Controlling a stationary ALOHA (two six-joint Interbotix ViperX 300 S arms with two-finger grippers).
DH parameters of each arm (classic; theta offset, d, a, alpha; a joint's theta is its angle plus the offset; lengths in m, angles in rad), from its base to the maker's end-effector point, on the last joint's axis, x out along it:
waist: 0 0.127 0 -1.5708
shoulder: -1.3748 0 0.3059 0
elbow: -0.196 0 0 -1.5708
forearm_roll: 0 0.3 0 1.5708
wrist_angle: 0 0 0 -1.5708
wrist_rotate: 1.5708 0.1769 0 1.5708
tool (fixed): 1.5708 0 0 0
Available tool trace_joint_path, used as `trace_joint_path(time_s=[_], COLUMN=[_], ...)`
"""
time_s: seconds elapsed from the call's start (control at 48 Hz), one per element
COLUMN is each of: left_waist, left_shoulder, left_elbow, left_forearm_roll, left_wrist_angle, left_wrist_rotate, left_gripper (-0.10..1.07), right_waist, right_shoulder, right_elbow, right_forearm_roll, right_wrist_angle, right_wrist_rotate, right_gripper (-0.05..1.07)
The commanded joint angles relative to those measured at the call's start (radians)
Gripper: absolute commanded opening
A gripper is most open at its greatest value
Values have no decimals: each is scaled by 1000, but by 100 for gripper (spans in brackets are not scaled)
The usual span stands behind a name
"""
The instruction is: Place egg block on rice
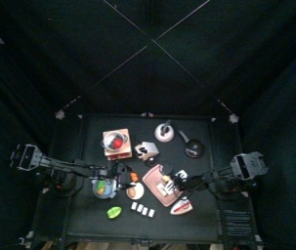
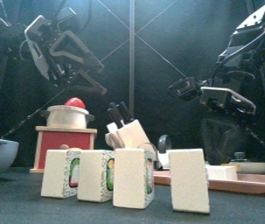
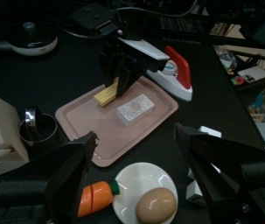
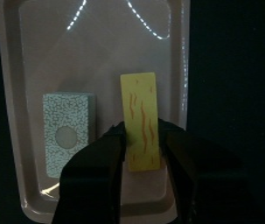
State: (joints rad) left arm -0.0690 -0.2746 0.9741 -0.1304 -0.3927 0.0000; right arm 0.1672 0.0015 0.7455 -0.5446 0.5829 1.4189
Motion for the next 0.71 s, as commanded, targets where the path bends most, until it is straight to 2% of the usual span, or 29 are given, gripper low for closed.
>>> trace_joint_path(time_s=[0.0,0.167,0.375,0.688], left_waist=[2,2,2,2], left_shoulder=[-9,-9,-11,-11], left_elbow=[-12,-12,-12,-11], left_forearm_roll=[0,2,0,0], left_wrist_angle=[-9,-9,-9,-9], left_wrist_rotate=[2,2,2,2], left_gripper=[102,102,102,102], right_waist=[3,11,46,91], right_shoulder=[-34,-54,-38,31], right_elbow=[-29,-80,-149,-207], right_forearm_roll=[11,31,55,109], right_wrist_angle=[0,34,140,149], right_wrist_rotate=[3,2,5,11], right_gripper=[63,63,63,63])
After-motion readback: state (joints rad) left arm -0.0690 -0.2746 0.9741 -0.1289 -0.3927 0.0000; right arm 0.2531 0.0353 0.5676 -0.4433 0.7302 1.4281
